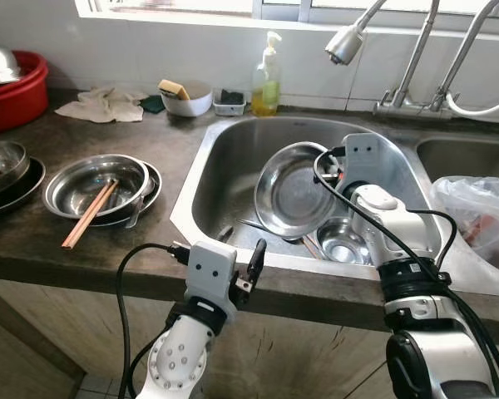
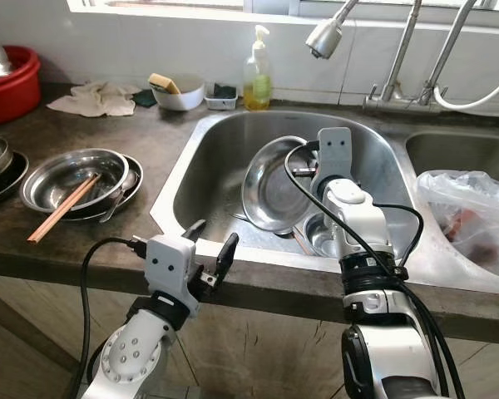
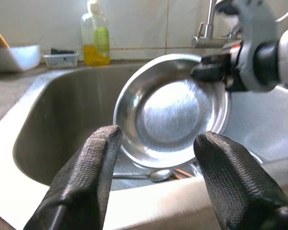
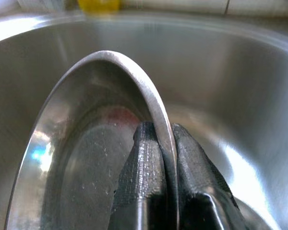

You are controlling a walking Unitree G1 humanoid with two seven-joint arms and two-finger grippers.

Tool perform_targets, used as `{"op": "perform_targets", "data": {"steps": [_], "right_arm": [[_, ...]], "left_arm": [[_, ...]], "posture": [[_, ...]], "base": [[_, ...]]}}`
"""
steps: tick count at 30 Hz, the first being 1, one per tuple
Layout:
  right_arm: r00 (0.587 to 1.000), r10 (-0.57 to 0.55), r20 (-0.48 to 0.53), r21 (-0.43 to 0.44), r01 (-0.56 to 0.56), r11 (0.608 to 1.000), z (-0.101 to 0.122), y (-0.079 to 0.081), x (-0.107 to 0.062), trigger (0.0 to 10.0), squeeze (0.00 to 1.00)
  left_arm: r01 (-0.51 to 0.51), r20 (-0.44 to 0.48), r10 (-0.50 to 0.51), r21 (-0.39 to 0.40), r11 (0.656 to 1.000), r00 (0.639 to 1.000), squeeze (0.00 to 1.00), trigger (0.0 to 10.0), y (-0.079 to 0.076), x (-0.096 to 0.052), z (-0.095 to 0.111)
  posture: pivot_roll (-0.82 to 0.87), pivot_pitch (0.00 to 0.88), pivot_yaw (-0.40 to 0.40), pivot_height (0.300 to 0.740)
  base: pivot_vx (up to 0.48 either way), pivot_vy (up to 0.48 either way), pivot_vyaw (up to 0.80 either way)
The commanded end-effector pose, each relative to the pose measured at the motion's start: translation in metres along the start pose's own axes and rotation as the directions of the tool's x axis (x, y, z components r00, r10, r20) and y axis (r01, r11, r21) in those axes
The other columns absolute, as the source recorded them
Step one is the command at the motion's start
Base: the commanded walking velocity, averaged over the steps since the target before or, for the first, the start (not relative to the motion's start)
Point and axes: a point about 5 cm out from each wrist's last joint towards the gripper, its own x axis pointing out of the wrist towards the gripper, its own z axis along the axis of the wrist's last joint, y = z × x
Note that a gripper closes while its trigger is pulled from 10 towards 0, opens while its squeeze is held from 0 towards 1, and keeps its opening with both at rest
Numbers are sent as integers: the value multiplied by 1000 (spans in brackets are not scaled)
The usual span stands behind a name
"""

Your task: Kitchen organization

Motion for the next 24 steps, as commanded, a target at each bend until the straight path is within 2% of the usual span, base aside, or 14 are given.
{"op": "perform_targets", "data": {"steps": [1,6,12,17,18,24], "right_arm": [[999,-29,-20,31,30,999,2,-8,3,10000,0],[996,-64,-63,37,67,997,-5,-17,5,10000,0],[971,-196,-133,10,199,980,-19,-39,4,10000,0],[963,-208,-171,15,214,977,-27,-42,3,10000,0],[963,-205,-173,17,211,977,-28,-41,3,10000,1000],[968,-198,-156,38,206,978,-25,-38,3,10000,1000]], "left_arm": [[4,3,-4,7,1000,1000,0,10000,-1,-3,4],[2,-8,-2,7,1000,1000,0,10000,-1,-7,5],[-2,-18,2,6,1000,1000,0,10000,0,-10,6],[-5,-22,5,7,1000,1000,0,10000,0,-9,6],[-7,-22,7,7,1000,1000,0,10000,1,-9,6],[-11,-13,11,13,1000,1000,0,10000,2,-5,7]], "posture": [[188,142,-63,740],[191,161,-62,740],[199,181,-55,740],[198,186,-57,740],[197,183,-57,740],[197,168,-61,740]], "base": [[0,0,0],[0,0,0],[0,0,0],[0,0,0],[0,0,0],[0,0,0]]}}
